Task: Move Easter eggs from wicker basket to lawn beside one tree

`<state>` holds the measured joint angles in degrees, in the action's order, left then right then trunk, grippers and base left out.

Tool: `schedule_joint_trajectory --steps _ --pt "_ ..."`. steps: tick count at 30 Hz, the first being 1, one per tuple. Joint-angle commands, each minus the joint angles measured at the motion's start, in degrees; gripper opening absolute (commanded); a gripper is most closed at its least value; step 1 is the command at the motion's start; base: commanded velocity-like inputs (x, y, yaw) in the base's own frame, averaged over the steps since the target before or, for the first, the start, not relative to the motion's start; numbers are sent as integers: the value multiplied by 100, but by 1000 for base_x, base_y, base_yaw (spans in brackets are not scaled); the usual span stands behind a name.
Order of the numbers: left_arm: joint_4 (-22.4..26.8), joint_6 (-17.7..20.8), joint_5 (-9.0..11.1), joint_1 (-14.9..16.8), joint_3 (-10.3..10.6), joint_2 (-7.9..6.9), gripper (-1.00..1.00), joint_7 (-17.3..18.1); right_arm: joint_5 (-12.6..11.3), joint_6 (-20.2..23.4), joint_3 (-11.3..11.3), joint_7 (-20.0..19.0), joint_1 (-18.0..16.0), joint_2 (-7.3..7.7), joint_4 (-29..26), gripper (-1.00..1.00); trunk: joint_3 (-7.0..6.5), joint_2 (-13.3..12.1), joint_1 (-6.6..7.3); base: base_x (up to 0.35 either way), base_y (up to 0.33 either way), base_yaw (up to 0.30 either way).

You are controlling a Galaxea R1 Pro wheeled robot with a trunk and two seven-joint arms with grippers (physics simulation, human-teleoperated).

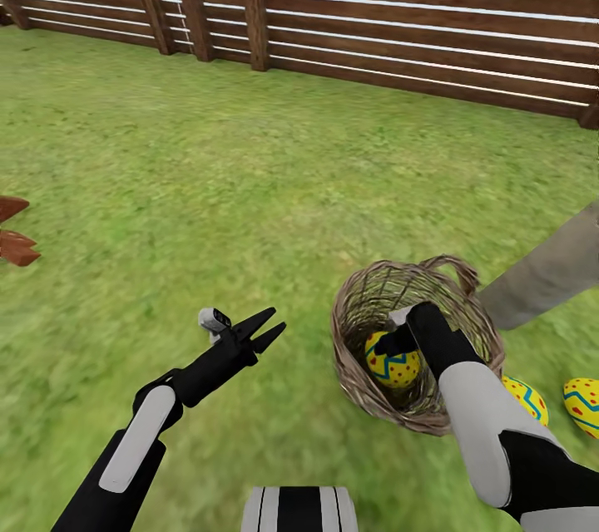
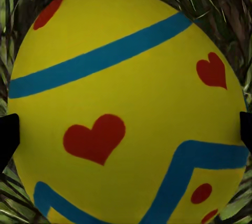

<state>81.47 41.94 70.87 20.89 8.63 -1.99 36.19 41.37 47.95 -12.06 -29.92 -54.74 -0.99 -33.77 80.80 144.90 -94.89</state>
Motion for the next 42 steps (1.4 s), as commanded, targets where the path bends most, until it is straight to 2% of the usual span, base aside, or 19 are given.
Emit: schedule_joint_trajectory --steps 1,8,10,12,15,18,19,20,24,27,29,31,32,33,34,35,37,39,42 --pt "0 33 41 3 2 -7 100 -7 64 28 -45 -96 -2 -4 -112 -100 -19 0 3 0 0 0" --pt "0 73 41 3 -18 -12 100 -24 64 55 -59 -128 -2 2 -393 -100 -174 -10 21 0 0 0" --pt "0 77 39 3 -19 -12 100 -28 64 324 -43 -152 -2 2 -660 -100 -218 -12 26 0 0 0" --pt "0 92 36 3 -23 -20 100 -32 85 487 -35 -395 -2 27 -900 -100 -263 -15 31 0 0 0" --pt "8 110 32 7 -28 -29 100 -46 92 511 -34 -777 6 121 -957 -100 -329 -19 39 0 0 0" --pt "9 112 24 11 -28 -30 100 -50 80 514 -34 -872 41 162 -978 -100 -396 -23 47 0 0 0" --pt "9 113 24 11 -28 -30 100 -50 71 511 -34 -997 48 216 -986 -100 -418 -24 49 0 0 0" --pt "15 113 23 12 -28 -30 100 -50 91 513 -37 -1712 55 514 -995 -100 -440 -26 52 0 0 0" --pt "11 113 23 12 -28 -30 100 -50 86 514 -42 -2493 58 966 -1000 -100 -528 -31 62 0 0 0" --pt "12 113 16 12 -27 -25 100 -50 88 520 -47 -2915 59 1170 -1030 -100 -595 -35 70 0 0 0" --pt "14 113 13 12 -28 -26 100 -50 82 522 -43 -3161 58 1239 -1166 -100 -639 -38 75 0 0 0" --pt "16 114 21 12 -28 -29 100 -50 81 522 -43 -3579 57 1325 -1222 -100 -684 -40 80 0 0 0" --pt "17 118 22 12 -28 -30 100 -50 68 523 -43 -3821 58 1405 -1231 -100 -706 -42 83 0 0 0" --pt "18 121 26 12 -28 -38 100 -50 64 516 -42 -4555 60 1511 -1243 -100 -728 -43 86 0 0 0" --pt "18 121 28 12 -28 -38 100 -50 64 515 -42 -4776 59 1543 -1245 -100 -750 -44 88 0 0 0" --pt "18 121 35 12 -28 -95 100 -50 62 514 -42 -4947 59 1592 -1246 -100 -772 -46 91 0 0 0" --pt "18 121 40 12 -24 -164 100 -50 56 514 -50 -5028 60 1689 -1246 -100 -816 -48 96 0 0 0" --pt "-47 56 51 -54 41 -97 100 -37 -6 447 -115 -4963 66 1754 -1180 -100 -816 -49 96 0 0 0" --pt "-24 26 112 -90 -14 -110 100 -27 11 438 -81 -4997 -31 1717 -1197 -100 -816 -49 96 0 0 0"
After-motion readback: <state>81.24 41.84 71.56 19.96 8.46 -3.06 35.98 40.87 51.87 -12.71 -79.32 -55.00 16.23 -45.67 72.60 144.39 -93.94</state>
